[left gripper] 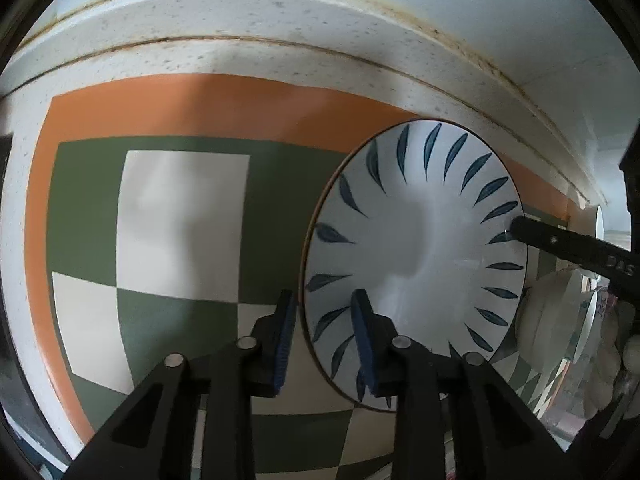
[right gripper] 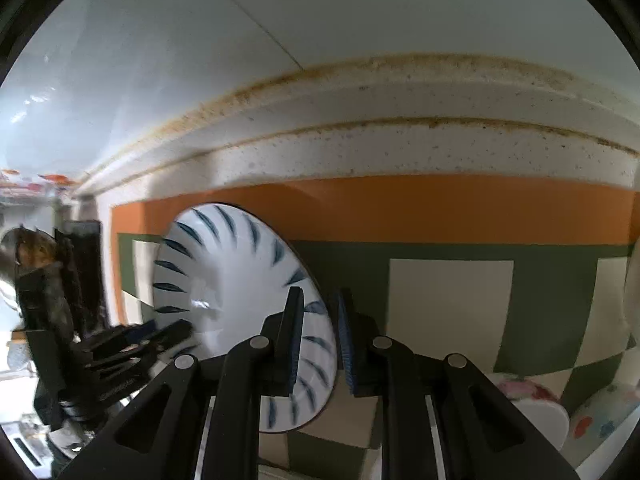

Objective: Organize plates and bowls
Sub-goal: 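Carry the blue-striped plate with both tools and lower it onto the stack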

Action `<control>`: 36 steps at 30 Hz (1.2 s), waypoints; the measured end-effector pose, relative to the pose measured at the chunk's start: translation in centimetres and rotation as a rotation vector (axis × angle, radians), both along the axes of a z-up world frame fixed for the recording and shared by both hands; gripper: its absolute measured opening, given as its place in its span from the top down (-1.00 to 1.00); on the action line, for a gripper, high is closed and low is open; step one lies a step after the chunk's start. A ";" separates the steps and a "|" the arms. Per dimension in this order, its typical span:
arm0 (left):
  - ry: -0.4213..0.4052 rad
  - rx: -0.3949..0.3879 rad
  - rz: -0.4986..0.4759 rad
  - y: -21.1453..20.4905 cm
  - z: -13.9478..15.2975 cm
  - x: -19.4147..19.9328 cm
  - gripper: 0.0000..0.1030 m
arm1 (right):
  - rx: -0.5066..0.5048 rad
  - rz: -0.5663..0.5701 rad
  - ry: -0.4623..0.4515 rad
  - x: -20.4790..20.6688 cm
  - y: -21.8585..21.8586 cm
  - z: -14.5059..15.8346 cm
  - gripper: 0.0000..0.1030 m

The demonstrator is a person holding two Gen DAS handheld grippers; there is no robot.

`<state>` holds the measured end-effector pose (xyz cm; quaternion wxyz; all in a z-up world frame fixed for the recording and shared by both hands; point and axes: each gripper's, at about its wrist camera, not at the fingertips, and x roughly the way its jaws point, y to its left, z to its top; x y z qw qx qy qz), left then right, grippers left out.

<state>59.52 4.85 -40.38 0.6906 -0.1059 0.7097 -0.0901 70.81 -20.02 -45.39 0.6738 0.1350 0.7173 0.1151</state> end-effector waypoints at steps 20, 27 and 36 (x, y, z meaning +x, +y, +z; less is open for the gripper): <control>-0.098 0.034 -0.066 -2.4 7.1 -4.3 0.59 | 0.014 0.021 -0.116 -6.2 -0.7 6.8 0.72; -0.133 0.037 -0.100 -2.3 10.5 -9.1 0.59 | 0.033 0.025 -0.128 -13.0 -1.4 10.0 0.72; -0.115 0.047 -0.133 -2.9 10.4 -15.7 0.59 | 0.060 0.019 -0.120 -21.7 -1.6 10.5 0.72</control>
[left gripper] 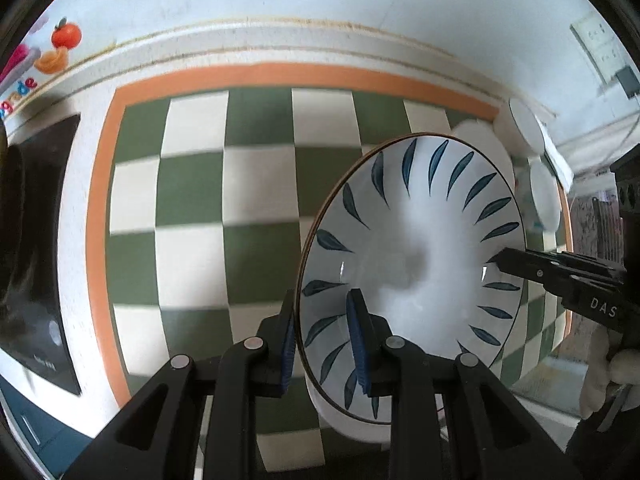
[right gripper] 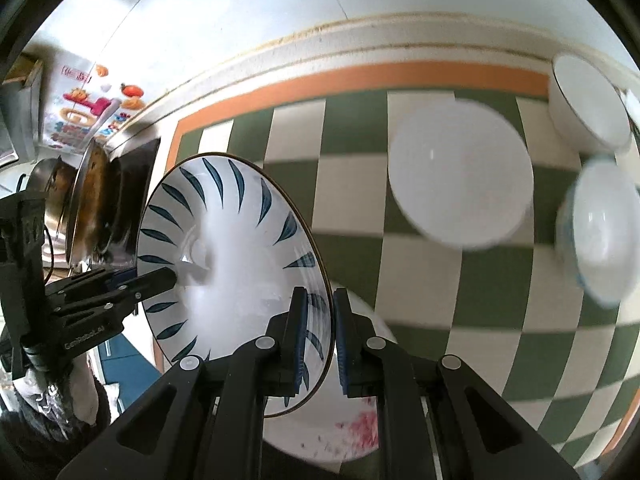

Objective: Organize plates and bowls
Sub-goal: 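Carry the blue-striped plate with both tools and lower it onto the stack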

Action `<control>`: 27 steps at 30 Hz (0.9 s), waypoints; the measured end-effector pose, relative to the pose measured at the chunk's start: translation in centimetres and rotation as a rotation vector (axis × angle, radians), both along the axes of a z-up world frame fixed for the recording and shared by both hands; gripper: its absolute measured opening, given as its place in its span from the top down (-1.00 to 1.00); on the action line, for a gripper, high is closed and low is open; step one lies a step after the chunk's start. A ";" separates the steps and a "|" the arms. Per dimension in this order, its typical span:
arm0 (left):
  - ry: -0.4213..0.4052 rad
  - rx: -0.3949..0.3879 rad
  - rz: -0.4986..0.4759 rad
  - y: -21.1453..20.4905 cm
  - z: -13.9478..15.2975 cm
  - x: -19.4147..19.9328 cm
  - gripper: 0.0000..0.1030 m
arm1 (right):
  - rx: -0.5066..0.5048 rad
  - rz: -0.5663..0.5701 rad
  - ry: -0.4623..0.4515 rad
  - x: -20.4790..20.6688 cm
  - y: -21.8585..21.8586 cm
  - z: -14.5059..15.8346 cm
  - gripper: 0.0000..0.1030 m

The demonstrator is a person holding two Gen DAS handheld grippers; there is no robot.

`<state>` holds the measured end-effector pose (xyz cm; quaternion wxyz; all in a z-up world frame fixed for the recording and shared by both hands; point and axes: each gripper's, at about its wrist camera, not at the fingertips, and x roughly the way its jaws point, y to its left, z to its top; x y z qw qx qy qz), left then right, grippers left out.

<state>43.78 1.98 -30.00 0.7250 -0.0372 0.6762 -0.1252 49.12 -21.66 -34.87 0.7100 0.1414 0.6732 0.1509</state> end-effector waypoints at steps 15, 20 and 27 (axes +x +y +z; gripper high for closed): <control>0.072 0.025 -0.026 -2.7 -4.0 -5.0 0.58 | 0.009 -0.045 0.091 -7.5 -2.2 -5.3 0.72; 0.082 0.037 -0.038 -3.3 -5.0 -5.3 0.58 | -0.004 -0.052 0.104 -8.0 -2.3 -6.5 0.72; 0.095 0.053 -0.041 -3.9 -6.4 -5.1 0.56 | -0.012 -0.055 0.127 -8.0 -2.0 -7.9 0.72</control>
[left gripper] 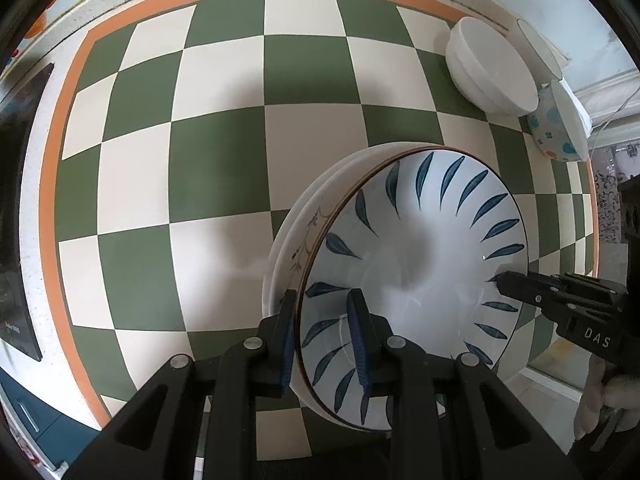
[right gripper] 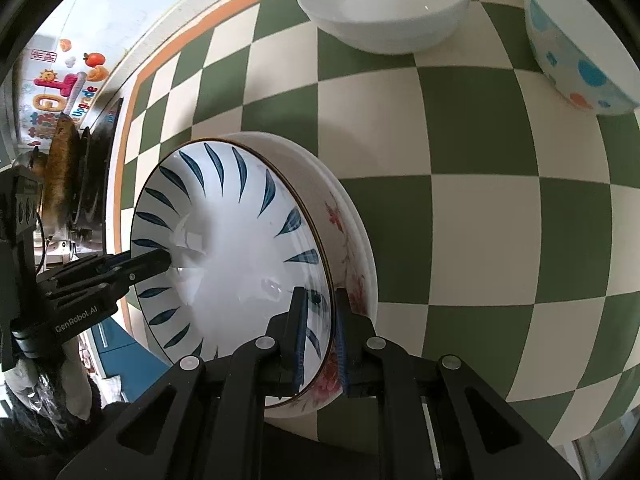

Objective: Organize plates and bowls
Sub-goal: 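Carry the blue-striped plate with both tools and lower it onto the stack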

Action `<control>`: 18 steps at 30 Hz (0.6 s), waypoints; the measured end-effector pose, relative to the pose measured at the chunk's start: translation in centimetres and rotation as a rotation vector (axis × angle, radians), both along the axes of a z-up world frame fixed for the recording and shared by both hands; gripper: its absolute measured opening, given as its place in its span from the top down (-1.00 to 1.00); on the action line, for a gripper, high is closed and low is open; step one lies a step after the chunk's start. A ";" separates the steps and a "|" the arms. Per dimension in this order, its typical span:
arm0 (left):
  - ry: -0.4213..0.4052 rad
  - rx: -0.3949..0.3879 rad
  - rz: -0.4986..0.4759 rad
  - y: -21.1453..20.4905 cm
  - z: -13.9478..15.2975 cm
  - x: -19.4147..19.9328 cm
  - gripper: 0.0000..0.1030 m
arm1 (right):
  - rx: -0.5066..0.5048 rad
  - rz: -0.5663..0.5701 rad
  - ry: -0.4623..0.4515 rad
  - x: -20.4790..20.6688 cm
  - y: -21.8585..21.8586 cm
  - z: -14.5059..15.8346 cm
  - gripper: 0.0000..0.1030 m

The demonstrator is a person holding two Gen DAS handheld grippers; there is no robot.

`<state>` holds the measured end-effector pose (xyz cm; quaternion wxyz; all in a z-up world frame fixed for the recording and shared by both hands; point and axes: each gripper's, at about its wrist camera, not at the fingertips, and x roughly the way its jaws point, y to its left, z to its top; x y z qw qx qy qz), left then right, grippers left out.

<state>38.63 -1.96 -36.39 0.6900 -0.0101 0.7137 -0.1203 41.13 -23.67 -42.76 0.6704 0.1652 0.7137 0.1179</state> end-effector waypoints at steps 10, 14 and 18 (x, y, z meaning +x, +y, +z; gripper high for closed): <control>0.010 -0.010 0.013 -0.5 -1.0 0.3 0.50 | -0.019 -0.022 -0.007 0.3 0.1 0.2 0.71; 0.022 -0.020 0.020 -0.2 -1.1 0.4 0.50 | -0.033 -0.033 0.003 0.3 0.2 0.3 0.66; 0.050 -0.034 0.030 0.1 -1.4 0.3 0.50 | -0.047 -0.034 0.017 0.2 0.3 0.4 0.66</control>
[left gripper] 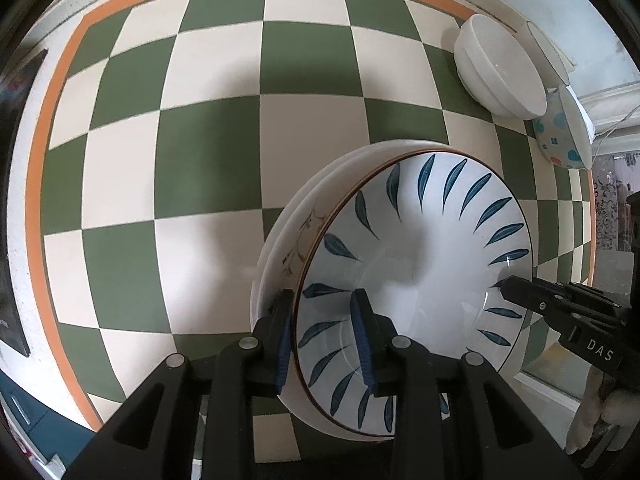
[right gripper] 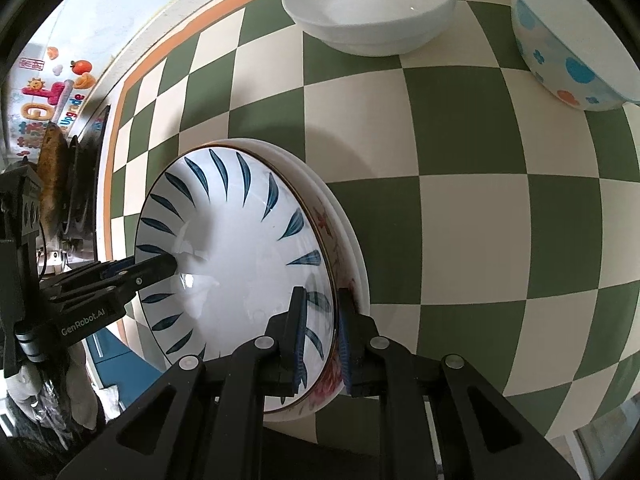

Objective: Organize plates and bowls
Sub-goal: 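Carry the blue-striped plate with both tools and lower it onto the stack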

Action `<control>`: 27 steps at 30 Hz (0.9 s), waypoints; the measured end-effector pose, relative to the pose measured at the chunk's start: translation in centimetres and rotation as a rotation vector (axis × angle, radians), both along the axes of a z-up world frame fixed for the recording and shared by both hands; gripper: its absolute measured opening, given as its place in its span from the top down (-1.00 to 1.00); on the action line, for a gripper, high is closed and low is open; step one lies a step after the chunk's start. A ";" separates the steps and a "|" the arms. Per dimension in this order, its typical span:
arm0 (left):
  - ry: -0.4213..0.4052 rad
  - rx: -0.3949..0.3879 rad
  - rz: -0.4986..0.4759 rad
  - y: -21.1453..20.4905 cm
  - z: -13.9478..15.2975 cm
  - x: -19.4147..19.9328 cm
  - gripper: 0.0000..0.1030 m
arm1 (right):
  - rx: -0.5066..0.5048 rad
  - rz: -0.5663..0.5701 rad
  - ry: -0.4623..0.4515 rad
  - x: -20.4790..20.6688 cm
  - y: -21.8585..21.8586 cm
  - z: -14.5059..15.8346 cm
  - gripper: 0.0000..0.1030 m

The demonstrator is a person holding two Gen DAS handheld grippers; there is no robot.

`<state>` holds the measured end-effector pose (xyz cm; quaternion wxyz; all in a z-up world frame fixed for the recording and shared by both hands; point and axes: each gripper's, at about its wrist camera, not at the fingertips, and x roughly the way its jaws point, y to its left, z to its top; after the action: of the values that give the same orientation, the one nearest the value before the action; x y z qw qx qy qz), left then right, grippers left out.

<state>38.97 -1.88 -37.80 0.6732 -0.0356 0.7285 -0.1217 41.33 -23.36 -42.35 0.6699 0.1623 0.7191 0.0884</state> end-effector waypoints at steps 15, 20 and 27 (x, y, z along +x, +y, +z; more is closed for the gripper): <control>0.022 0.001 0.088 1.0 0.5 0.0 0.51 | 0.044 -0.001 -0.006 -0.2 -1.4 0.8 0.66; -0.025 0.045 0.101 0.7 1.8 -0.9 0.51 | 0.047 0.010 -0.040 -0.6 -1.4 2.0 0.66; -0.131 0.103 0.094 -0.2 4.9 -3.5 0.50 | -0.044 0.057 -0.100 -2.4 -0.1 4.8 0.60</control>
<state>35.46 -2.03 -32.93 0.7253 -0.0271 0.6857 -0.0547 38.97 -23.42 -37.60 0.7055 0.1224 0.6909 0.0993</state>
